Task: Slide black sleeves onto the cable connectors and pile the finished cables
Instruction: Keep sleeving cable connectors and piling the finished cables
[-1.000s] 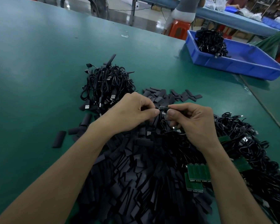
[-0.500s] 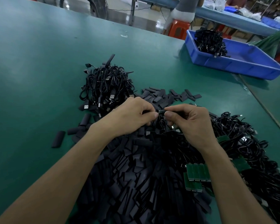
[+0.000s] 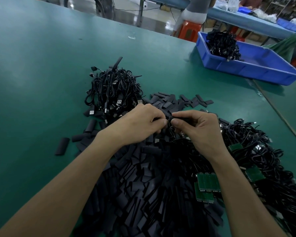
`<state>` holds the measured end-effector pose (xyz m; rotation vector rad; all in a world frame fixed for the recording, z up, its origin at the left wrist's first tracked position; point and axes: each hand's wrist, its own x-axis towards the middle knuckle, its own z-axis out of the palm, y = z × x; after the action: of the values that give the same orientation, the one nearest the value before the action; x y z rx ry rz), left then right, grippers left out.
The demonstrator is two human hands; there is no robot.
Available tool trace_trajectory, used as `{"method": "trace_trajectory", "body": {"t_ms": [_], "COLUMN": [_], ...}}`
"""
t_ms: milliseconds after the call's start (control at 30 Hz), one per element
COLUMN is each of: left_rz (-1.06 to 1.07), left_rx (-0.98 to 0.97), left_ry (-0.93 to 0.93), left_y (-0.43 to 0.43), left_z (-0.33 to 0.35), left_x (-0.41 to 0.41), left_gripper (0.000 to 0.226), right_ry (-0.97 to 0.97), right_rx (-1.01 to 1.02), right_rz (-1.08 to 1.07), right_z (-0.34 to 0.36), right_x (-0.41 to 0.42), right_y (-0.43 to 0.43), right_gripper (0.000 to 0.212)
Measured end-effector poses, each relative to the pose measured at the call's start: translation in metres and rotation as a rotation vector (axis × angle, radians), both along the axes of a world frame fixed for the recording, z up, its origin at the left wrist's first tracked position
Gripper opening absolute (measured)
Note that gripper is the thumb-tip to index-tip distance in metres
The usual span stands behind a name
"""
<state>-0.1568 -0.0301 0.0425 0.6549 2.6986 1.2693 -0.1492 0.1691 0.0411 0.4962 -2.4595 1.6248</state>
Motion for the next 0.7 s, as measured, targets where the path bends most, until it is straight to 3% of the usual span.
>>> {"method": "trace_trajectory", "body": {"t_ms": [100,233,400,700], "left_rz": [0.050,0.104,0.137,0.177], "left_rx": [0.024,0.053,0.119,0.212], "left_ry": [0.013,0.026,0.026,0.038], "left_y": [-0.001,0.000,0.005,0.008], "left_z": [-0.001,-0.002,-0.003,-0.005], "left_x": [-0.001,-0.002,-0.002,0.001], "left_gripper": [0.033,0.034,0.036,0.037], "right_ry": [0.013,0.087,0.073,0.084], "right_rx": [-0.058,-0.194,-0.329,-0.315], "right_rz": [-0.150,-0.365,-0.365,-0.333], "right_z": [-0.006,-0.014,-0.018,-0.020], "right_x": [0.000,0.002,0.006,0.011], "right_y": [-0.006,-0.016,-0.033,-0.046], "right_gripper": [0.033,0.023,0.028,0.038]}}
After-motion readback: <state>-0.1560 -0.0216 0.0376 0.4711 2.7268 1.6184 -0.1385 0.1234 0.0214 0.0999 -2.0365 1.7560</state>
